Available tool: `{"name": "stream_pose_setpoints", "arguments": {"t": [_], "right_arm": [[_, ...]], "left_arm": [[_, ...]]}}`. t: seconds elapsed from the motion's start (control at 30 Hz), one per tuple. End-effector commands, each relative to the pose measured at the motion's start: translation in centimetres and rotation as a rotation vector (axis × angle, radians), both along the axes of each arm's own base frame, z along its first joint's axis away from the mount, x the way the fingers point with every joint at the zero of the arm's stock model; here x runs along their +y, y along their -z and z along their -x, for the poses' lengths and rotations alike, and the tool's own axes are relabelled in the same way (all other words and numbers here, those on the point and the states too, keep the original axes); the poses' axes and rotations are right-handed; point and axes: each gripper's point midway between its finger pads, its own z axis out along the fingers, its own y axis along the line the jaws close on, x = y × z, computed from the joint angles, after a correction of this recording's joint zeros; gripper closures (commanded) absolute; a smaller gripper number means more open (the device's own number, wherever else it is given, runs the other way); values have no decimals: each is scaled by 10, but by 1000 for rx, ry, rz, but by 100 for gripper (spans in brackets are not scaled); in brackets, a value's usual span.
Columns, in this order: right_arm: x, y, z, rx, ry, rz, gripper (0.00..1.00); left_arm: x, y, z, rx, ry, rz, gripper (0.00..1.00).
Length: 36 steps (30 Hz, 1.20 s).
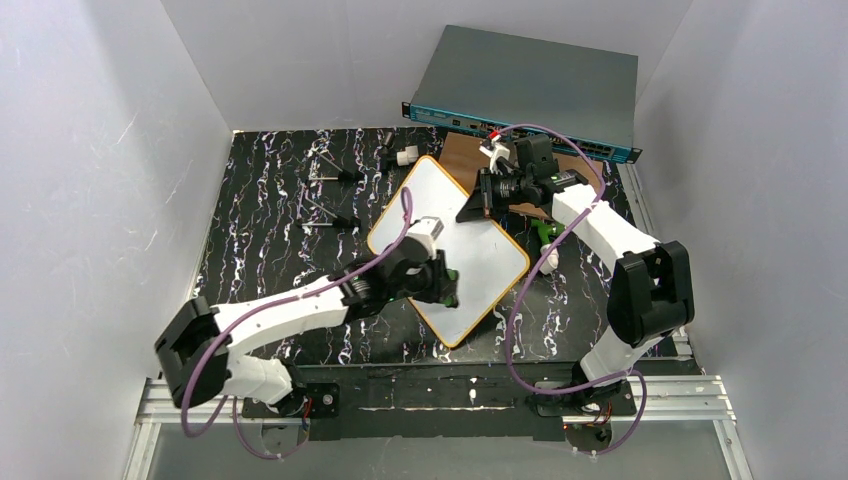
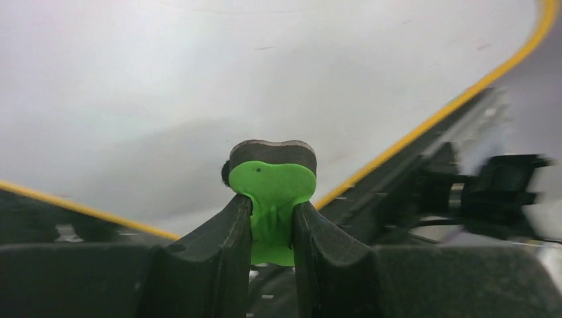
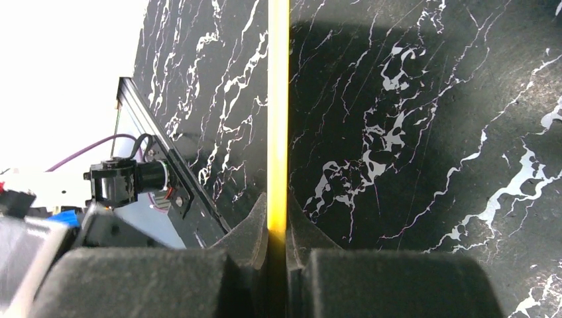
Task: Erase the whiteboard
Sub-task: Erase the whiteboard at the center of the board.
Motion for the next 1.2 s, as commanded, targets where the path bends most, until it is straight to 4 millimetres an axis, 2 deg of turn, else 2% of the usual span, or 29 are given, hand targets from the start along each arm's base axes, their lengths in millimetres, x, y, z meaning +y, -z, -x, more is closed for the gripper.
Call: {"name": "stream_pose_setpoints", "arguments": {"t": [0.0, 0.03, 0.07, 0.1, 0.13, 0.27, 0.47, 0.7, 0.8, 1.0, 1.17], "right_arm": [[7, -40, 8, -143, -89, -81, 99], [7, -42, 10, -149, -101, -86, 99], [8, -44, 12, -153, -116, -92, 99], [8, -45, 13, -156, -125, -98, 99], [9, -46, 15, -156, -138, -106, 99], [13, -49, 25, -143, -193, -150, 99], [14, -51, 33, -132, -232, -180, 99], [13, -62, 27, -115, -161, -172, 99], [13, -58, 24, -89, -135, -166, 99], [13, -45, 21, -41, -103, -159, 99], [14, -40, 20, -16, -100, -163, 99]], "left_arm": [[72, 30, -27, -272, 21, -263, 100], [86, 46, -29, -295, 21, -303, 100], [97, 54, -33, -334, 26, -334, 100], [103, 54, -40, -371, 5, -335, 100], [113, 66, -41, -400, 16, -365, 100], [121, 73, -61, -558, 6, -385, 100], [109, 92, -71, -630, 119, -409, 100], [108, 115, -58, -593, 209, -420, 100], [105, 125, -51, -567, 259, -417, 100], [81, 139, -31, -487, 359, -302, 100], [65, 139, -24, -441, 369, -203, 100]]}}
